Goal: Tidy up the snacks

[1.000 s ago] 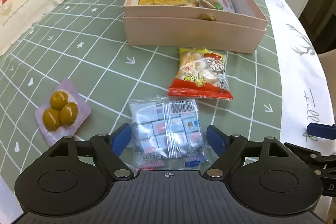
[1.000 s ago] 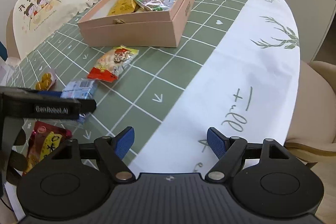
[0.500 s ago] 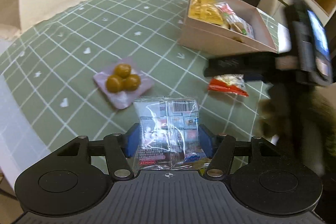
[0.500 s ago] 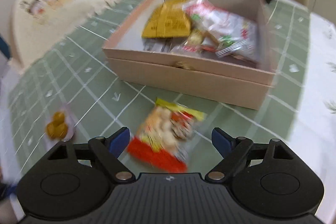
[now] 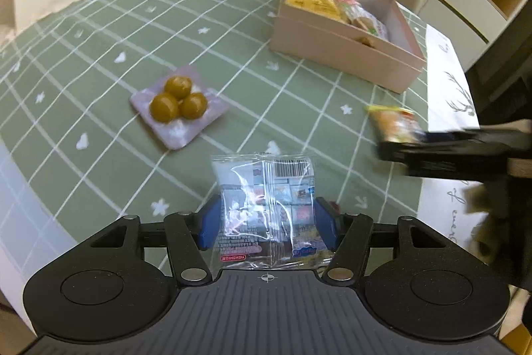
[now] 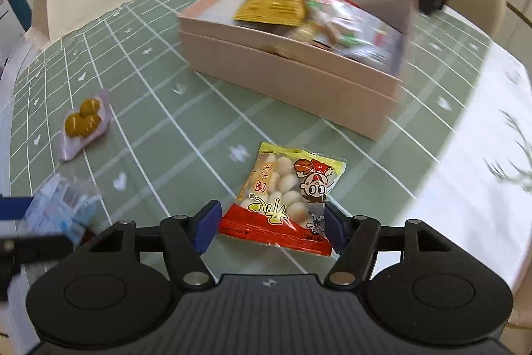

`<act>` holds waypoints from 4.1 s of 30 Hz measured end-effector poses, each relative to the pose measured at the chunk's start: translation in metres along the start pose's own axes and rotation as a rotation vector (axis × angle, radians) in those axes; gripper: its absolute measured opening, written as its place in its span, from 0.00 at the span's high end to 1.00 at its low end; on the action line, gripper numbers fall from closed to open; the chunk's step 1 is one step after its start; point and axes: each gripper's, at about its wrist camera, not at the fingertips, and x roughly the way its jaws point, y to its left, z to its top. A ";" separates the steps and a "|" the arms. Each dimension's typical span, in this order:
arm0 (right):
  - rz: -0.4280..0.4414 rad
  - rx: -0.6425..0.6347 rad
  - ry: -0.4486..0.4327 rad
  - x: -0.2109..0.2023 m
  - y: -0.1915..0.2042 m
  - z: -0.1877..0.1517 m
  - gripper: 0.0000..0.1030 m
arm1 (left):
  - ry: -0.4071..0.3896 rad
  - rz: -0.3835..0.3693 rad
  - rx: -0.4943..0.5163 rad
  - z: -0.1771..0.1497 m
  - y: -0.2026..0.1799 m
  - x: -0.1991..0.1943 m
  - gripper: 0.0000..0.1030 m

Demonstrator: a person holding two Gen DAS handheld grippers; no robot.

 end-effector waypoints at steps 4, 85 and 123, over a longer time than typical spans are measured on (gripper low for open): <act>0.026 -0.001 -0.026 -0.026 -0.013 -0.016 0.37 | 0.018 0.008 -0.017 -0.004 0.015 -0.006 0.37; -0.038 -0.021 -0.047 -0.017 0.033 -0.078 0.02 | -0.113 0.162 0.103 0.070 0.040 0.041 0.55; -0.021 -0.043 -0.145 -0.027 0.028 -0.100 0.00 | -0.058 -0.103 0.490 0.034 0.003 0.005 0.69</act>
